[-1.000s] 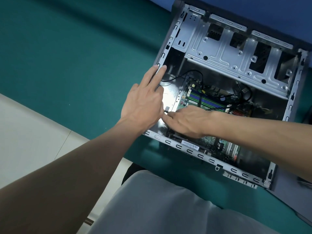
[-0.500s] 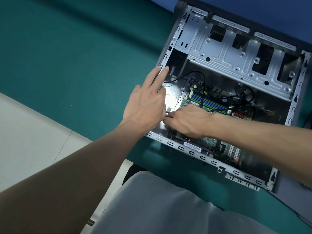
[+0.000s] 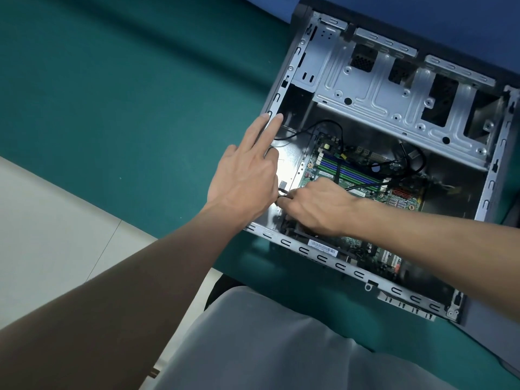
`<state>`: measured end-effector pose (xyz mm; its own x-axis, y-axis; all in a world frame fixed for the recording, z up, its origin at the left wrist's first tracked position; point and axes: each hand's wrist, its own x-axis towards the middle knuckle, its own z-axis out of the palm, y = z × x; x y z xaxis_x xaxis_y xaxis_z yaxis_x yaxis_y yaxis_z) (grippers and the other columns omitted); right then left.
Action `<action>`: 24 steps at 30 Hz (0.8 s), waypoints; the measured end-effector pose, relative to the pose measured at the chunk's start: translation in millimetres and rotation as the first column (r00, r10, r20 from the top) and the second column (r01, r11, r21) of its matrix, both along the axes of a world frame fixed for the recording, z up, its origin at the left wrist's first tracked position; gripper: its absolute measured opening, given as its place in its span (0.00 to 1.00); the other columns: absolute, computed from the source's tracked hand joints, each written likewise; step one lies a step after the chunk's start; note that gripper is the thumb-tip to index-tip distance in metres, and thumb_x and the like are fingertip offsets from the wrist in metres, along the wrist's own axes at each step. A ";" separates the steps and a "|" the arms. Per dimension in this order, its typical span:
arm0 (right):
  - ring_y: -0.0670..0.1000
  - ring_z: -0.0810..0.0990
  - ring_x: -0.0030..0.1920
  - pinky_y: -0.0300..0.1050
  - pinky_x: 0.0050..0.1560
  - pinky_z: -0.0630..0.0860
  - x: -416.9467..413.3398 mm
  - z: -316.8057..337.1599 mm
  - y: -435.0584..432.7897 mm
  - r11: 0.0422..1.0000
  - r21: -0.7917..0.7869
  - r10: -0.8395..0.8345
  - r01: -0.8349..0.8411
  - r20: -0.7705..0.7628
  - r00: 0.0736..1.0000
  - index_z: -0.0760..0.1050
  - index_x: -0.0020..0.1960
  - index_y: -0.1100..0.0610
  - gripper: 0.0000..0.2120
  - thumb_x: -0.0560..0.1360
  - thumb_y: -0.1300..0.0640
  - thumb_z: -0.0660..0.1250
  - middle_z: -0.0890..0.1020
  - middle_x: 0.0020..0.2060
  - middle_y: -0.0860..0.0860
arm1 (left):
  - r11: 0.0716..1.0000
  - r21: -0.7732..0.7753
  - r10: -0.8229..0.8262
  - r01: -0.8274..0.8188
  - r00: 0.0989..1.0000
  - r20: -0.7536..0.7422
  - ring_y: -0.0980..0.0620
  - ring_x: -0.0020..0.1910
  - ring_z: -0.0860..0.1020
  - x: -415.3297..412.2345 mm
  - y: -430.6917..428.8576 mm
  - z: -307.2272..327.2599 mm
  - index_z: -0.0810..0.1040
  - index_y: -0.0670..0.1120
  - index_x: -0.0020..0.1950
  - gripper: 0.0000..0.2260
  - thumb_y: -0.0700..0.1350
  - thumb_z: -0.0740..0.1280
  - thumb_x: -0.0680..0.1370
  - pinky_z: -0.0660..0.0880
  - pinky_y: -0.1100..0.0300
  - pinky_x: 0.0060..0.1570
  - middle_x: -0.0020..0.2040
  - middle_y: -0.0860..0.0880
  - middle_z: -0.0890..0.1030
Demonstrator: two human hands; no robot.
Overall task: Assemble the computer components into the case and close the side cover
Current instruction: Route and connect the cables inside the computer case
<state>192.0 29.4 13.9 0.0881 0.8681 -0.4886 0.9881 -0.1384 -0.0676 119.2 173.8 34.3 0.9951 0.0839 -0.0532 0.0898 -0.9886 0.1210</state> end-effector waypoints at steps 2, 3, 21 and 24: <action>0.50 0.59 0.24 0.44 0.24 0.55 -2.0 1.6 1.5 1.000 -0.017 0.009 -0.009 0.012 1.000 0.70 0.50 0.59 0.08 0.81 0.59 0.53 0.65 0.27 0.50 | 1.000 -0.001 -0.001 0.001 1.000 0.000 0.50 0.78 0.50 -0.2 -0.3 0.5 0.78 0.42 0.50 0.09 0.45 0.61 0.77 0.73 0.52 0.48 0.79 0.48 0.55; 0.50 0.59 0.23 0.44 0.24 0.55 -2.1 3.1 2.5 0.999 -0.020 0.030 -0.030 0.010 0.999 0.70 0.50 0.60 0.07 0.81 0.60 0.54 0.64 0.26 0.50 | 1.000 -0.002 0.000 0.000 1.000 -0.001 0.50 0.77 0.50 -0.1 -0.4 0.4 0.78 0.42 0.49 0.09 0.44 0.61 0.77 0.73 0.51 0.48 0.79 0.48 0.55; 0.44 0.58 0.24 0.35 0.23 0.54 4.4 -0.5 17.9 0.990 -0.124 0.032 -0.061 -0.224 0.974 0.58 0.30 0.54 0.20 0.81 0.62 0.52 0.62 0.25 0.49 | 1.000 -0.023 0.001 -0.001 1.000 0.013 0.50 0.77 0.51 0.9 1.4 -3.1 0.79 0.41 0.51 0.10 0.45 0.62 0.77 0.75 0.50 0.48 0.79 0.48 0.56; 0.45 0.58 0.26 0.37 0.24 0.55 3.4 -1.1 16.0 0.989 -0.144 -0.059 0.021 -0.264 0.963 0.56 0.31 0.53 0.20 0.81 0.62 0.52 0.62 0.27 0.49 | 1.000 -0.021 -0.002 0.002 1.000 0.007 0.50 0.77 0.50 0.8 1.0 -3.2 0.78 0.41 0.52 0.10 0.45 0.62 0.77 0.74 0.51 0.48 0.79 0.48 0.55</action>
<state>195.4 45.4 12.7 -0.0292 0.7884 -0.6144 0.9301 -0.2037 -0.3057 119.9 174.8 31.2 0.9956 0.0806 -0.0477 0.0867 -0.9860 0.1427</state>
